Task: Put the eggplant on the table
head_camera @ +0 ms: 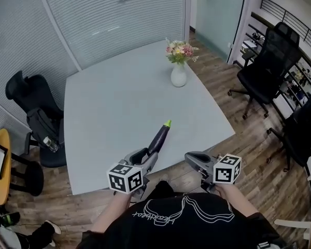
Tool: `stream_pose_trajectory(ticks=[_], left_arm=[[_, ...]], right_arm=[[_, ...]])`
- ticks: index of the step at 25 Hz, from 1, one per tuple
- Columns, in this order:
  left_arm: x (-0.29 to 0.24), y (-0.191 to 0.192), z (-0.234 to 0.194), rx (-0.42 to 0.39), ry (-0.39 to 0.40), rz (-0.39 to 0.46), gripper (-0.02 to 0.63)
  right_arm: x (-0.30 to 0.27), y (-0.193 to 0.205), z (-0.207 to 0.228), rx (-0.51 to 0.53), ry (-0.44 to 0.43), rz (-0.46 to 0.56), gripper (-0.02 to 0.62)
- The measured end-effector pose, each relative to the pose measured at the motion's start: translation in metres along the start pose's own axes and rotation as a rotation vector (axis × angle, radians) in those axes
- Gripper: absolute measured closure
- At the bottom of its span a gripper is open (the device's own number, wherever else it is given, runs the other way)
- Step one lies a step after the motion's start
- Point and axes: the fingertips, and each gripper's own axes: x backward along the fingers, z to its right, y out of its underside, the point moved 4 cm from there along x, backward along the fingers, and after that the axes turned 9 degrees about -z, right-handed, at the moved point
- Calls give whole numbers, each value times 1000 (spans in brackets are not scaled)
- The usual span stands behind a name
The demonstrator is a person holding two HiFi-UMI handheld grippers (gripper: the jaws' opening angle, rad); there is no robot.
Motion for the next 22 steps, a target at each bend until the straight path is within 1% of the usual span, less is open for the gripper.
stream_pose_trajectory(ticks=[6, 22], left_arm=[[-25, -5, -28, 21, 2, -39, 419], [-85, 15, -82, 60, -27, -170, 419]], right_arm=[[-16, -8, 19, -21, 9, -5, 586], [-31, -10, 55, -75, 36, -17, 586]])
